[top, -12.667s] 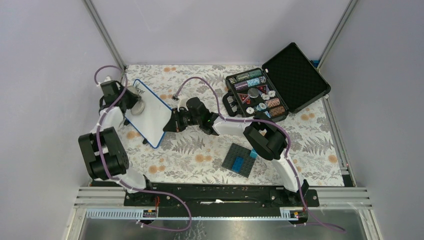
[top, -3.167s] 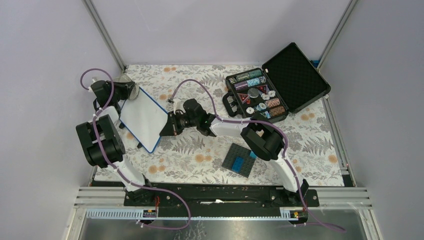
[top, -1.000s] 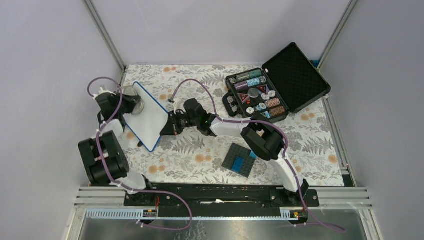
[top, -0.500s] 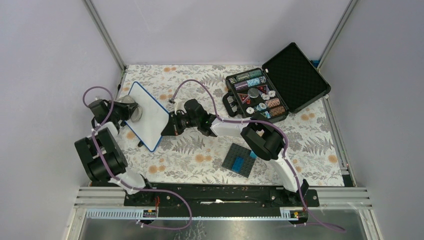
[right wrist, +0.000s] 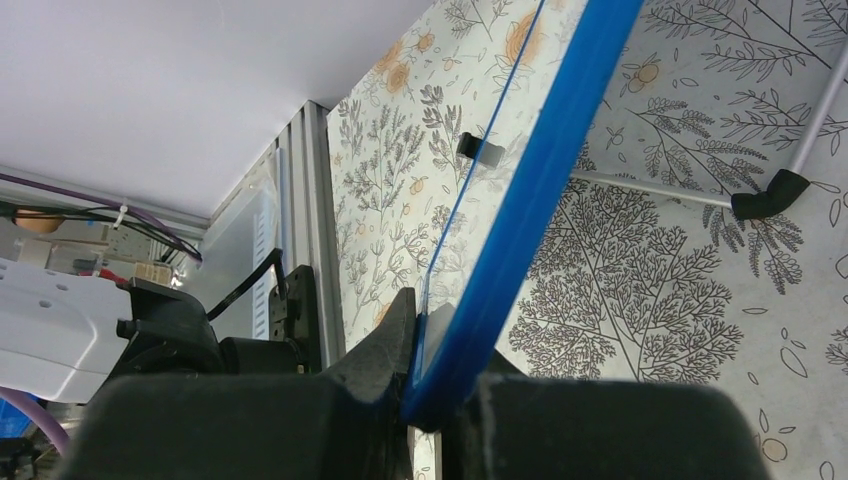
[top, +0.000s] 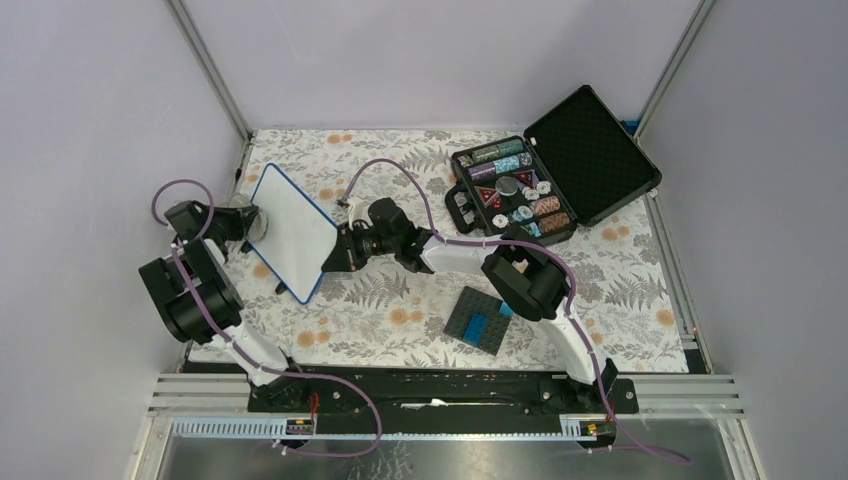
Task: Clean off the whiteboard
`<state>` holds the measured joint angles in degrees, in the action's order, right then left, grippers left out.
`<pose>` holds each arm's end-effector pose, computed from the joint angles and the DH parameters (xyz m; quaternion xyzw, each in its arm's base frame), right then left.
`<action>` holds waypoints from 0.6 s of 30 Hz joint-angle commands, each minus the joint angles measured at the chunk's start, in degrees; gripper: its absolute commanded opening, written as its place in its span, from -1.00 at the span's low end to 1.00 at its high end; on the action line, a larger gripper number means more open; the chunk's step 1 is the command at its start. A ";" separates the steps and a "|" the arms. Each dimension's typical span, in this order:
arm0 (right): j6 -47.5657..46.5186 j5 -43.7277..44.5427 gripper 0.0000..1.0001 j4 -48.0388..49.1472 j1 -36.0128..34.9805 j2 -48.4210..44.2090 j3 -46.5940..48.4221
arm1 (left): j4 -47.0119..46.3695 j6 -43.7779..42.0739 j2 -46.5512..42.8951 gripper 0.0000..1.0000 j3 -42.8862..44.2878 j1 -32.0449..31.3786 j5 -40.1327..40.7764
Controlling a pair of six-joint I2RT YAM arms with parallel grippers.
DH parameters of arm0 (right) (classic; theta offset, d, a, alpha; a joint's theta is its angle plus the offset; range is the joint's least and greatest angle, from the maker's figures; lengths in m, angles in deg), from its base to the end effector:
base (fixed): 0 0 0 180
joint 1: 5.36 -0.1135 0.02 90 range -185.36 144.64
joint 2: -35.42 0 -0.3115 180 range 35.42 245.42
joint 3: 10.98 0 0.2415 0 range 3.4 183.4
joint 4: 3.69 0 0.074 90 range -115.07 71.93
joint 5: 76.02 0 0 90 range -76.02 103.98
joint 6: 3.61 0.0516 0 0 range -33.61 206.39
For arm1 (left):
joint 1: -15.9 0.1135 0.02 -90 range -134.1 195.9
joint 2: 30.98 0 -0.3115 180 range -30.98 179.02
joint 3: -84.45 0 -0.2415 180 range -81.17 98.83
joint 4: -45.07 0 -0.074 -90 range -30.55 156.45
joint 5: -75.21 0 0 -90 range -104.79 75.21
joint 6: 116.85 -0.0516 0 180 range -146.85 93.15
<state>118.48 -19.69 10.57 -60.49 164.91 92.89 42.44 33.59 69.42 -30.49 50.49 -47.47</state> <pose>0.2913 0.4680 0.2264 -0.3277 0.6889 0.5806 0.2846 0.3221 0.1883 0.2167 -0.5300 0.6683 -0.3435 0.3931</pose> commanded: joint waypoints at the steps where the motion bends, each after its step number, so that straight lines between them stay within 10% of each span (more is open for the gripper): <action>1: -4.42 -12.00 -1.00 -1.13 -3.49 -3.13 0.25 | 14.37 -3.42 -2.40 -1.00 -10.47 -2.14 4.02; 18: -3.35 -12.80 -1.00 0.30 -3.50 -3.38 0.00 | 24.93 -3.34 -39.13 -1.00 -33.36 -19.60 2.95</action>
<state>116.12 -20.19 10.44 -60.43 164.88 92.65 53.59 27.82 32.16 -58.03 39.47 -33.92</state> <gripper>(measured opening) 0.067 0.021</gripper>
